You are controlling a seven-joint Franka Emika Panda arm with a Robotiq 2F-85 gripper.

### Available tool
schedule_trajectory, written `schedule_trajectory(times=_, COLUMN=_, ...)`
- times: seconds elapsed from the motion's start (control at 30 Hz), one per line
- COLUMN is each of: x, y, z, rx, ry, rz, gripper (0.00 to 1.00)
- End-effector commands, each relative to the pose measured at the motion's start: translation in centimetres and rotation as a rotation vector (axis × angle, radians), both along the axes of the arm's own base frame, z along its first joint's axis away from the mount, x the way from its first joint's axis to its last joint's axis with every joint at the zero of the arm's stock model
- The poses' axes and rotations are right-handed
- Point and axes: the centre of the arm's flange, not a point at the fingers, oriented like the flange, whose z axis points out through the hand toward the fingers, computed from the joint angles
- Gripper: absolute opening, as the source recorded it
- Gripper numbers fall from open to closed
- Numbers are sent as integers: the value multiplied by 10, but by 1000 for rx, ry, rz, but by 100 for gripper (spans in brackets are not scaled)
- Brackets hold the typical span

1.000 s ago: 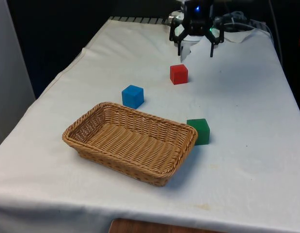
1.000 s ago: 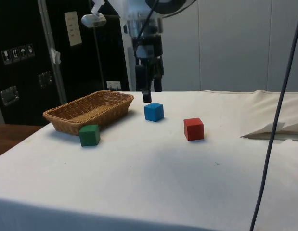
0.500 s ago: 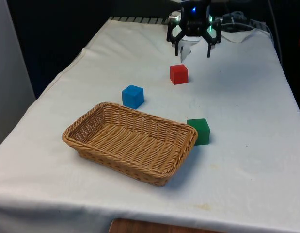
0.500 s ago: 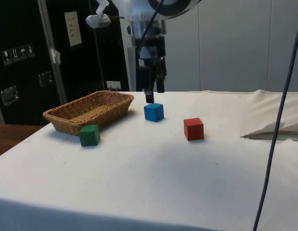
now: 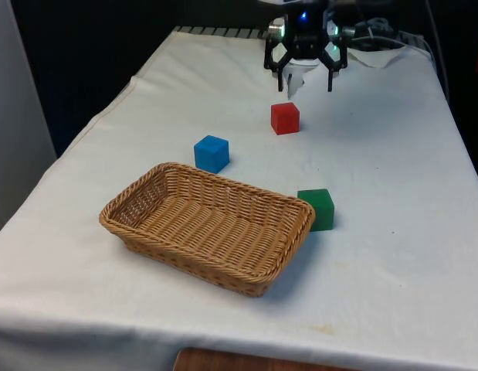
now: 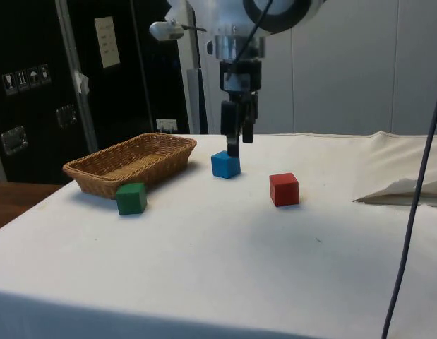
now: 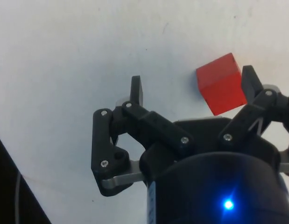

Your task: Pick up exactly two blocks and place them into the basket.

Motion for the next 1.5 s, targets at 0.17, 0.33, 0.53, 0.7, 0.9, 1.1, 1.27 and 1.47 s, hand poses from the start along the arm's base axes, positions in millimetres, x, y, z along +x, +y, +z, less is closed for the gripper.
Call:
schedule_trajectory(times=0.17, x=-15, y=-9, z=-9, rx=1, ry=-30, rz=2, gripper=100)
schedule_trajectory(times=0.33, x=-23, y=-19, z=-14, rx=3, ry=-41, rz=14, gripper=100)
schedule_trajectory(times=0.53, x=-27, y=-21, z=-18, rx=3, ry=-36, rz=67, gripper=100)
schedule_trajectory(times=0.7, x=-29, y=-21, z=-21, rx=-2, ry=-31, rz=97, gripper=100)
schedule_trajectory(times=0.9, x=-31, y=-21, z=-26, rx=-14, ry=-20, rz=147, gripper=100)
schedule_trajectory(times=1.1, x=-31, y=-23, z=-32, rx=-36, ry=1, rz=182, gripper=100)
schedule_trajectory(times=1.27, x=-35, y=-21, z=-38, rx=-44, ry=2, rz=240, gripper=100)
schedule_trajectory(times=1.47, x=-39, y=-21, z=-44, rx=-49, ry=-2, rz=276, gripper=100)
